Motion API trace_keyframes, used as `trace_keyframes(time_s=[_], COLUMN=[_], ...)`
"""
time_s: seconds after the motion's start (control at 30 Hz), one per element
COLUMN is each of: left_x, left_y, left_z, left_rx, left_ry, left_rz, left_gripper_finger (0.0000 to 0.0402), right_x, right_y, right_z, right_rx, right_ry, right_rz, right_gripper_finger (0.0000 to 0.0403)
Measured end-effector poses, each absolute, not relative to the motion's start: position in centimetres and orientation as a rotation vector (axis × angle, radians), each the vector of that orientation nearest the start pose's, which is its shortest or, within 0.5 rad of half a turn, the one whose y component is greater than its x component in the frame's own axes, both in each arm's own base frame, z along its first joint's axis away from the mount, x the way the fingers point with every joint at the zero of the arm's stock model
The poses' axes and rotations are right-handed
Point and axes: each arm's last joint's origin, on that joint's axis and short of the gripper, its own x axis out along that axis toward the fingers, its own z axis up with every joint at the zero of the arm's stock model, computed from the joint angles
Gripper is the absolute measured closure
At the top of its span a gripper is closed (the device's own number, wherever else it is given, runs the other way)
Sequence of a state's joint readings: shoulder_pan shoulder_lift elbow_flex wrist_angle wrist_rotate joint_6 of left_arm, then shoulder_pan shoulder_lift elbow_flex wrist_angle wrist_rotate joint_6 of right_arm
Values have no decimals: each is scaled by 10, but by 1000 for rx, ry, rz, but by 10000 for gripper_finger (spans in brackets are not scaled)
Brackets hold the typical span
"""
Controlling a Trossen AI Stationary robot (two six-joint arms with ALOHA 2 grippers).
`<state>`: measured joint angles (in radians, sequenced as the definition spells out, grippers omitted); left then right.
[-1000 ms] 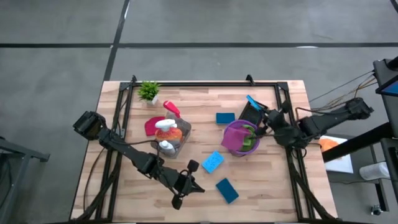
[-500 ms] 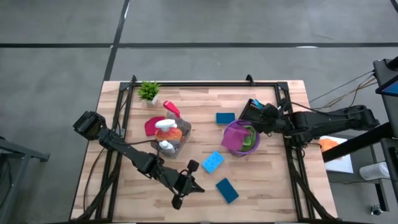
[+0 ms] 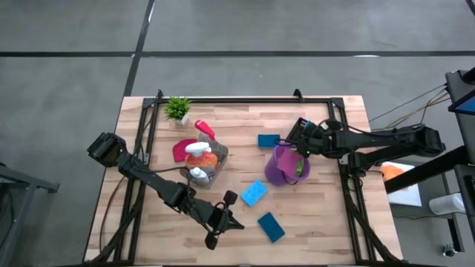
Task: Pick & Place Kitchen Items
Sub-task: Put the blue sponge wipe into the black bin
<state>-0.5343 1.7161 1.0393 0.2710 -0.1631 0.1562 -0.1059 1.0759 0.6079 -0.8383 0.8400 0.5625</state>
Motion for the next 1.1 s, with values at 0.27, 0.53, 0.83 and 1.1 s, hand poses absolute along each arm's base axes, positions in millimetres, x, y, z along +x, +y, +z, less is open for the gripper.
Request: trace_keyframes(time_s=[0.27,0.53,0.83,1.1], left_x=[325,325,325,325], left_y=[-187,-187,-187,-187], left_z=[220,220,220,220], left_rx=[292,292,293,294], left_ry=[355,356,359,360], left_rz=[-396,-396,-397,-397], left_gripper_finger=[401,401,401,401], right_x=[169,179,184,187], right_y=[-39,-40,-40,-41], right_z=[193,213,208,204], right_rx=[-18,-19,-45,-33], right_ry=[1004,972,1027,1042], right_rz=[-1088,-1040,-1040,-1047], right_gripper_finger=[385,385,385,385])
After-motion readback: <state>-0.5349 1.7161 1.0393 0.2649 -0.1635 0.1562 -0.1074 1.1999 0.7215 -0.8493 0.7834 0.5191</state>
